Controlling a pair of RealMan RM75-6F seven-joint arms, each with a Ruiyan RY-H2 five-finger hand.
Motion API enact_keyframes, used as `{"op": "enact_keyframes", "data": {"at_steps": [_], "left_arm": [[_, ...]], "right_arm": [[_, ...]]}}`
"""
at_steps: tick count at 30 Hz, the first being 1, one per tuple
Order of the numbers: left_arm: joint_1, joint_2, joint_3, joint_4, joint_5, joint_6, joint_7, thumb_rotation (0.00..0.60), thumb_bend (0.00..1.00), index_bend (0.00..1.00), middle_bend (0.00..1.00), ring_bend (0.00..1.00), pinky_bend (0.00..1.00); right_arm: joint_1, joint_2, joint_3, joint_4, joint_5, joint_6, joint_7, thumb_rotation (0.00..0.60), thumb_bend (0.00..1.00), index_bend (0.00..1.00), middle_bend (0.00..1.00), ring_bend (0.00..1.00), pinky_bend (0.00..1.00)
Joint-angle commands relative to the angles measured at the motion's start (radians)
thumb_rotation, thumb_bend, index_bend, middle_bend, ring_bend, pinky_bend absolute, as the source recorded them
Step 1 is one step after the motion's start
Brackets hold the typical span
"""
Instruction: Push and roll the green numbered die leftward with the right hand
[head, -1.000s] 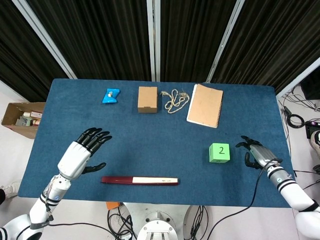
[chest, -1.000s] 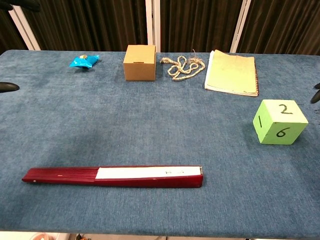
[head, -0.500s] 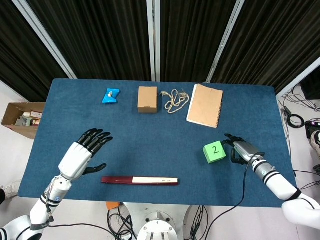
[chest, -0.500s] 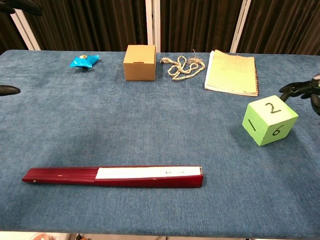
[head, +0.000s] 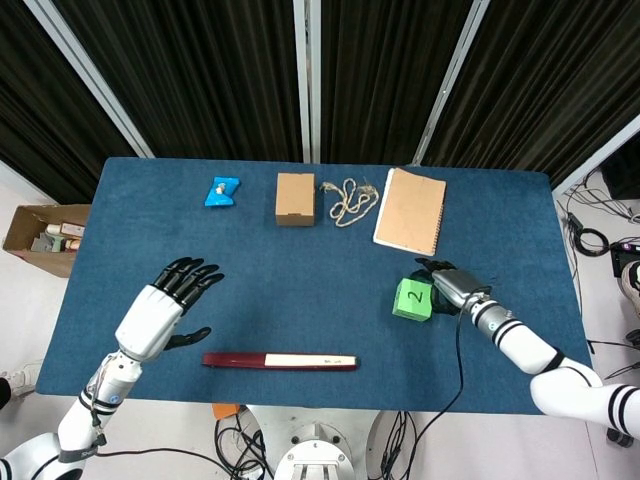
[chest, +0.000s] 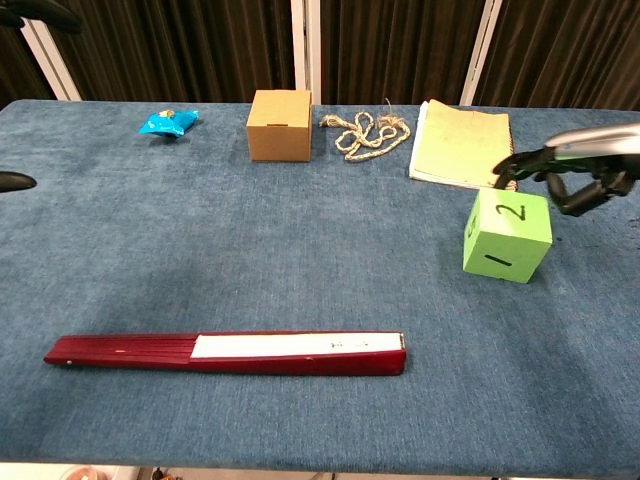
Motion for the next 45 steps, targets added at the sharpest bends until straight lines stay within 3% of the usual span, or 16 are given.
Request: {"op": "enact_keyframes", "data": {"at_steps": [1, 14, 22, 31, 41, 42, 44, 45], "left_arm": [[0.002, 0.001, 0.001, -0.002, -0.002, 0.001, 0.003, 0.600, 0.06, 0.18, 0.16, 0.12, 0.16], [0.002, 0.003, -0.003, -0.005, -0.009, -0.004, 0.015, 0.600, 0.06, 0.18, 0.16, 0.12, 0.16], [-0.007, 0.000, -0.008, -0.014, -0.013, -0.017, 0.028, 0.600, 0.06, 0.18, 0.16, 0.12, 0.16], [-0.007, 0.004, -0.008, -0.026, -0.023, -0.025, 0.039, 0.600, 0.06, 0.18, 0.16, 0.12, 0.16], [-0.001, 0.001, -0.005, -0.015, -0.027, -0.019, 0.031, 0.600, 0.06, 0.18, 0.16, 0.12, 0.16], [-0.001, 0.000, -0.005, -0.014, -0.026, -0.018, 0.030, 0.600, 0.06, 0.18, 0.16, 0.12, 0.16], [-0.002, 0.000, -0.006, -0.012, -0.027, -0.018, 0.029, 0.600, 0.06, 0.18, 0.16, 0.12, 0.16], [-0.002, 0.000, -0.007, -0.009, -0.028, -0.018, 0.029, 0.600, 0.06, 0.18, 0.16, 0.12, 0.16]], "right_arm": [[0.025, -0.013, 0.002, -0.012, 0.005, -0.013, -0.022, 0.600, 0.97, 0.22, 0.00, 0.00, 0.00], [0.093, -0.001, -0.025, -0.063, -0.021, -0.032, -0.100, 0.600, 1.00, 0.30, 0.00, 0.00, 0.00], [0.173, 0.017, -0.066, -0.102, 0.002, -0.016, -0.281, 0.600, 1.00, 0.38, 0.00, 0.00, 0.00], [0.252, -0.027, -0.138, -0.148, 0.072, 0.056, -0.531, 0.600, 1.00, 0.41, 0.00, 0.00, 0.00], [0.267, -0.057, -0.163, -0.183, 0.114, 0.131, -0.594, 0.600, 0.99, 0.39, 0.00, 0.00, 0.00], [0.262, -0.065, -0.158, -0.178, 0.113, 0.146, -0.589, 0.600, 0.95, 0.36, 0.00, 0.00, 0.00], [0.246, -0.080, -0.146, -0.165, 0.114, 0.186, -0.574, 0.600, 0.71, 0.23, 0.00, 0.00, 0.00], [0.233, -0.088, -0.137, -0.160, 0.116, 0.217, -0.563, 0.600, 0.53, 0.14, 0.00, 0.00, 0.00]]}}
